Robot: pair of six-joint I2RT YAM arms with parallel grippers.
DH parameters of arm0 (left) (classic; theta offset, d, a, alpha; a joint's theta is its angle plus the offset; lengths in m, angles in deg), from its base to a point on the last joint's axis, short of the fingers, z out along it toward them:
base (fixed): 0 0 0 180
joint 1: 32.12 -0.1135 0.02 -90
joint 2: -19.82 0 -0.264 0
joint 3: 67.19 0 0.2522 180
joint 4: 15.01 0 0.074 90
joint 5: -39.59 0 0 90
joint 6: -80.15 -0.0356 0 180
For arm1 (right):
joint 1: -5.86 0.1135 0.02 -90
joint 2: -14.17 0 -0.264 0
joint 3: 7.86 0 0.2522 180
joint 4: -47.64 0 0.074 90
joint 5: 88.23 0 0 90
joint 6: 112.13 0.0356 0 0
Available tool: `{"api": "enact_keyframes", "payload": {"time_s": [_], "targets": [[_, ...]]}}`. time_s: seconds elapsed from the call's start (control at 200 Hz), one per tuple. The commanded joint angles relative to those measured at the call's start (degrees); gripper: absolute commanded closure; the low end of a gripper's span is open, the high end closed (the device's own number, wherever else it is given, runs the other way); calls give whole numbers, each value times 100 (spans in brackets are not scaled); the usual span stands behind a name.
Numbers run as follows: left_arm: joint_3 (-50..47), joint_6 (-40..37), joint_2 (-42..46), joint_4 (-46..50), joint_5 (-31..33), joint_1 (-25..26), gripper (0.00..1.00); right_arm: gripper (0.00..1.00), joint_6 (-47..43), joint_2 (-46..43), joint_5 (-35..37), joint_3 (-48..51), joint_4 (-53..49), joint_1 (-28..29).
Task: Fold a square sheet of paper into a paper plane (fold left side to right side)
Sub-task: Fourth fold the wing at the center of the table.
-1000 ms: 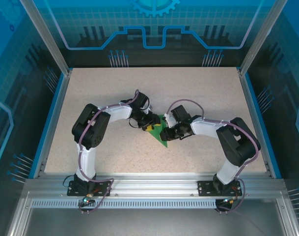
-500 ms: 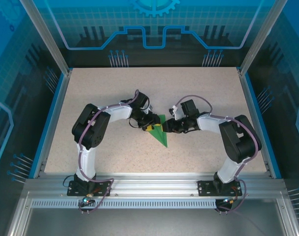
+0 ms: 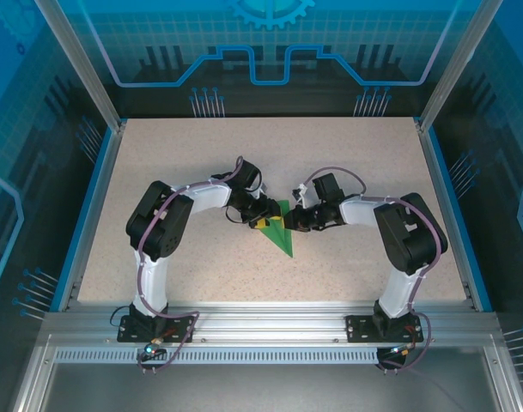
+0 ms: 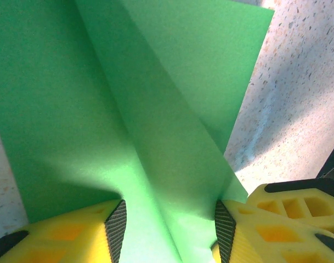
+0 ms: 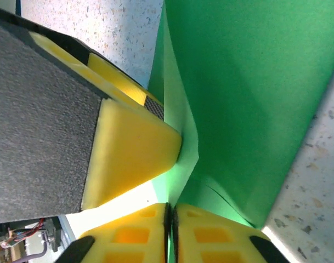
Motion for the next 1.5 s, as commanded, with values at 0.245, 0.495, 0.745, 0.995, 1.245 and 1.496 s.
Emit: {"api": "enact_keyframes", "payload": {"time_s": [0.245,0.495,0.745,0.995,1.245,1.496], "targets": [[60,23,-160,277,149,63,50,93,-340,39,677,-197,-697,19],[40,20,-149,277,156,67,49,95,-385,119,840,-294,-816,11],[40,19,-149,284,148,67,49,95,-445,188,921,-342,-894,15],[39,14,-142,284,153,65,49,95,-464,273,973,-381,-930,18],[44,5,-148,281,153,69,49,95,-471,293,981,-418,-933,37],[43,-12,-126,266,123,71,49,95,-525,388,1093,-399,-1126,106]]}}
